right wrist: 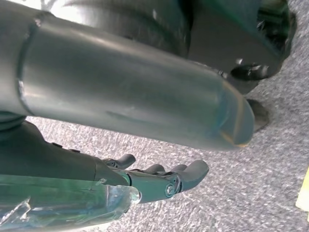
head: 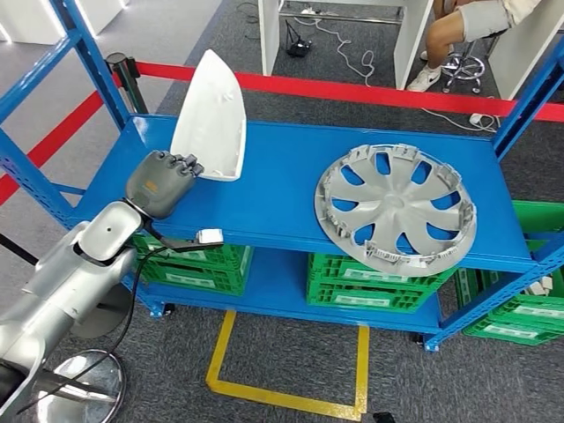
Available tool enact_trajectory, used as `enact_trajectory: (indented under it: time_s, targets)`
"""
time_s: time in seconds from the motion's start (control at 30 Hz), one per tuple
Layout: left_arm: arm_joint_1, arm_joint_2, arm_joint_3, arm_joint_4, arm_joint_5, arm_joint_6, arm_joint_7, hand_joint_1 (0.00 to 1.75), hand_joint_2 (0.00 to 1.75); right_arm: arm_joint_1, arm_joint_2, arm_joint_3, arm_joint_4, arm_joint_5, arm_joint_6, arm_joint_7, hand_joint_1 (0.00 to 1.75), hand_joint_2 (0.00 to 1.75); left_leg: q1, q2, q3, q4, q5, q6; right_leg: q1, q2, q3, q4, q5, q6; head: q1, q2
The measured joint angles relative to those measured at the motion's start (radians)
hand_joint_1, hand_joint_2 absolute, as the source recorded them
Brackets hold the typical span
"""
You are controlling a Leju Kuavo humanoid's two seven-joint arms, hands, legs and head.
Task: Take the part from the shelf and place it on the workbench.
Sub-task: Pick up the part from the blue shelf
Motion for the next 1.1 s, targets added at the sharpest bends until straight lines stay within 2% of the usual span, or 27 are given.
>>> enact_trajectory:
  time_s: [0.07, 0.1, 0.13, 0.2, 0.23, 0.27, 0.3, 0.33, 0.37, 0.43, 0.47, 0.5, 0.57, 0.6, 0.63, 0.67, 0.73, 0.77, 0.8, 0.83, 0.87, 0.9, 0.97, 1.0, 1.03, 1.1]
  targets:
    - [0.002, 0.008, 0.001, -0.005, 0.002, -0.002, -0.001, 1.75, 1.75, 0.001, 0.001, 0.000, 0.000, 0.000, -0.002, 0.000, 0.00, 0.00, -0.001, -0.001, -0.009, 0.005, 0.006, -0.010, -0.001, 0.001, -0.010, 0.002, 0.004, -0.016, -0.002, 0.000]
    - [0.003, 0.011, 0.001, -0.006, 0.002, -0.002, -0.001, 1.75, 1.75, 0.001, 0.001, 0.000, 0.000, 0.000, -0.003, -0.001, 0.00, 0.00, 0.000, -0.001, -0.015, 0.011, -0.002, -0.014, -0.001, 0.001, -0.016, 0.003, 0.007, -0.025, -0.003, 0.000]
    - [0.004, 0.014, 0.001, -0.008, 0.003, -0.002, -0.001, 1.75, 1.75, 0.000, 0.001, 0.000, 0.000, 0.000, -0.004, -0.001, 0.00, 0.00, 0.001, 0.000, -0.026, 0.033, -0.024, -0.018, -0.002, 0.001, -0.023, 0.002, 0.013, -0.035, -0.003, 0.000]
    - [0.005, 0.018, 0.001, -0.011, 0.006, -0.003, -0.001, 1.75, 1.75, -0.002, 0.001, 0.000, 0.000, 0.001, -0.007, -0.002, 0.00, 0.00, 0.002, 0.001, -0.069, 0.140, -0.102, -0.025, 0.000, 0.000, -0.040, 0.001, 0.026, -0.054, -0.005, 0.000]
    - [0.007, 0.021, 0.001, -0.012, 0.007, -0.003, -0.001, 1.75, 1.75, -0.003, 0.001, 0.000, 0.000, 0.001, -0.008, -0.003, 0.00, 0.00, 0.002, 0.001, -0.095, 0.211, -0.140, -0.027, 0.001, 0.000, -0.049, 0.001, 0.032, -0.059, -0.005, 0.000]
    - [0.009, 0.024, 0.001, -0.013, 0.008, -0.003, -0.001, 1.75, 1.75, -0.002, 0.001, 0.000, 0.000, 0.002, -0.009, -0.005, 0.00, 0.00, 0.002, 0.001, -0.113, 0.267, -0.165, -0.027, 0.003, 0.000, -0.057, 0.001, 0.038, -0.062, -0.005, 0.000]
    - [0.012, 0.028, 0.001, -0.013, 0.010, -0.003, -0.002, 1.75, 1.75, -0.002, 0.001, 0.000, 0.000, 0.002, -0.010, -0.007, 0.00, 0.00, 0.002, 0.000, -0.117, 0.295, -0.170, -0.025, 0.005, 0.000, -0.065, 0.001, 0.045, -0.063, -0.006, 0.000]
    - [0.015, 0.032, 0.002, -0.015, 0.012, -0.003, -0.003, 1.75, 1.75, -0.002, 0.001, 0.000, 0.000, 0.002, -0.011, -0.009, 0.00, 0.00, 0.001, 0.000, -0.102, 0.285, -0.156, -0.021, 0.007, 0.000, -0.073, 0.001, 0.052, -0.063, -0.005, 0.000]
    - [0.016, 0.038, 0.002, -0.018, 0.016, -0.002, -0.004, 1.75, 1.75, -0.002, 0.001, 0.000, 0.000, 0.002, -0.012, -0.012, 0.00, 0.00, 0.000, 0.000, -0.069, 0.239, -0.129, -0.016, 0.009, 0.000, -0.080, 0.001, 0.059, -0.062, -0.006, 0.000]
    - [0.015, 0.049, 0.008, -0.029, 0.024, -0.002, -0.009, 1.75, 1.75, -0.003, 0.001, 0.000, 0.000, 0.002, -0.013, -0.017, 0.00, 0.00, -0.004, 0.000, 0.022, 0.100, -0.087, -0.003, 0.013, 0.001, -0.093, 0.001, 0.073, -0.059, -0.005, 0.000]
    - [0.015, 0.055, 0.013, -0.037, 0.029, -0.002, -0.011, 1.75, 1.75, -0.004, 0.001, 0.000, 0.000, 0.002, -0.014, -0.019, 0.00, 0.00, -0.007, 0.000, 0.054, 0.046, -0.078, 0.000, 0.014, 0.001, -0.098, -0.001, 0.082, -0.056, -0.005, 0.000]
    - [0.015, 0.059, 0.018, -0.042, 0.033, -0.002, -0.012, 1.75, 1.75, -0.004, 0.001, 0.000, 0.000, 0.002, -0.014, -0.020, 0.00, 0.00, -0.010, 0.000, 0.069, 0.013, -0.077, 0.002, 0.014, 0.001, -0.102, -0.004, 0.091, -0.050, -0.005, 0.000]
    - [0.017, 0.067, 0.025, -0.047, 0.040, -0.002, -0.015, 1.75, 1.75, -0.002, 0.001, 0.000, 0.000, 0.000, -0.015, -0.021, 0.00, 0.00, -0.012, 0.001, 0.063, -0.005, -0.065, 0.003, 0.014, 0.001, -0.107, -0.015, 0.112, -0.037, -0.006, 0.000]
    - [0.019, 0.071, 0.026, -0.048, 0.041, -0.004, -0.015, 1.75, 1.75, -0.001, 0.001, 0.000, 0.000, -0.002, -0.015, -0.022, 0.00, 0.00, -0.011, 0.002, 0.057, -0.010, -0.055, 0.007, 0.013, 0.000, -0.112, -0.017, 0.112, -0.031, -0.007, 0.000]
    - [0.023, 0.075, 0.027, -0.049, 0.041, -0.005, -0.016, 1.75, 1.75, 0.001, 0.001, 0.000, 0.000, -0.004, -0.016, -0.023, 0.00, 0.00, -0.009, 0.003, 0.049, -0.013, -0.043, 0.011, 0.014, 0.000, -0.120, -0.006, 0.095, -0.026, -0.005, 0.000]
    - [0.027, 0.079, 0.028, -0.052, 0.042, -0.006, -0.016, 1.75, 1.75, 0.003, 0.001, 0.000, 0.000, -0.006, -0.017, -0.023, 0.00, 0.00, -0.006, 0.004, 0.040, -0.017, -0.031, 0.016, 0.014, -0.001, -0.132, 0.025, 0.059, -0.022, -0.003, 0.000]
    - [0.035, 0.089, 0.034, -0.057, 0.044, -0.009, -0.016, 1.75, 1.75, 0.004, 0.001, 0.000, 0.000, -0.011, -0.019, -0.023, 0.00, 0.00, -0.005, 0.005, 0.018, -0.017, -0.011, 0.023, 0.015, -0.003, -0.162, 0.141, -0.041, -0.017, 0.000, 0.000]
    - [0.039, 0.094, 0.039, -0.060, 0.045, -0.010, -0.016, 1.75, 1.75, 0.004, 0.001, 0.000, 0.000, -0.013, -0.020, -0.022, 0.00, 0.00, -0.006, 0.005, 0.004, -0.017, -0.001, 0.025, 0.015, -0.003, -0.172, 0.204, -0.072, -0.015, 0.000, 0.000]
    - [0.044, 0.098, 0.043, -0.063, 0.047, -0.011, -0.016, 1.75, 1.75, 0.003, 0.001, 0.000, 0.000, -0.015, -0.022, -0.020, 0.00, 0.00, -0.006, 0.005, -0.009, -0.016, 0.010, 0.025, 0.015, -0.003, -0.172, 0.246, -0.081, -0.014, 0.000, 0.000]
    - [0.049, 0.102, 0.047, -0.066, 0.048, -0.013, -0.016, 1.75, 1.75, 0.003, 0.001, 0.000, 0.000, -0.016, -0.024, -0.019, 0.00, 0.00, -0.006, 0.005, -0.023, -0.016, 0.020, 0.024, 0.015, -0.003, -0.157, 0.259, -0.069, -0.014, 0.001, 0.000]
    - [0.053, 0.106, 0.050, -0.069, 0.049, -0.014, -0.016, 1.75, 1.75, 0.002, 0.000, 0.000, 0.000, -0.017, -0.027, -0.017, 0.00, 0.00, -0.006, 0.005, -0.036, -0.015, 0.031, 0.022, 0.015, -0.003, -0.126, 0.236, -0.043, -0.015, 0.001, 0.000]
    - [0.057, 0.109, 0.051, -0.072, 0.049, -0.015, -0.016, 1.75, 1.75, 0.002, 0.000, 0.000, 0.000, -0.017, -0.029, -0.016, 0.00, 0.00, -0.006, 0.005, -0.047, -0.014, 0.040, 0.019, 0.015, -0.003, -0.080, 0.182, -0.022, -0.016, 0.001, 0.000]
    - [0.062, 0.117, 0.055, -0.079, 0.046, -0.018, -0.016, 1.75, 1.75, -0.002, 0.000, 0.000, 0.000, -0.017, -0.032, -0.016, 0.00, 0.00, -0.008, 0.005, -0.065, -0.011, 0.058, 0.009, 0.016, -0.002, 0.018, 0.047, -0.027, -0.022, 0.000, 0.000]
    - [0.063, 0.120, 0.057, -0.083, 0.044, -0.019, -0.016, 1.75, 1.75, -0.004, -0.001, 0.000, 0.000, -0.017, -0.034, -0.016, 0.00, 0.00, -0.009, 0.005, -0.070, -0.010, 0.067, 0.004, 0.018, -0.001, 0.044, 0.001, -0.040, -0.025, 0.000, 0.000]
    - [0.063, 0.121, 0.059, -0.086, 0.040, -0.021, -0.016, 1.75, 1.75, -0.005, -0.001, 0.000, 0.000, -0.016, -0.036, -0.016, 0.00, 0.00, -0.009, 0.005, -0.072, -0.011, 0.076, -0.002, 0.020, 0.000, 0.055, -0.021, -0.048, -0.030, -0.001, 0.000]
    - [0.065, 0.122, 0.060, -0.088, 0.033, -0.024, -0.016, 1.75, 1.75, -0.005, -0.001, 0.000, 0.000, -0.012, -0.039, -0.018, 0.00, 0.00, -0.007, 0.005, -0.076, -0.012, 0.085, -0.013, 0.020, 0.000, 0.040, -0.026, -0.036, -0.047, -0.001, 0.000]
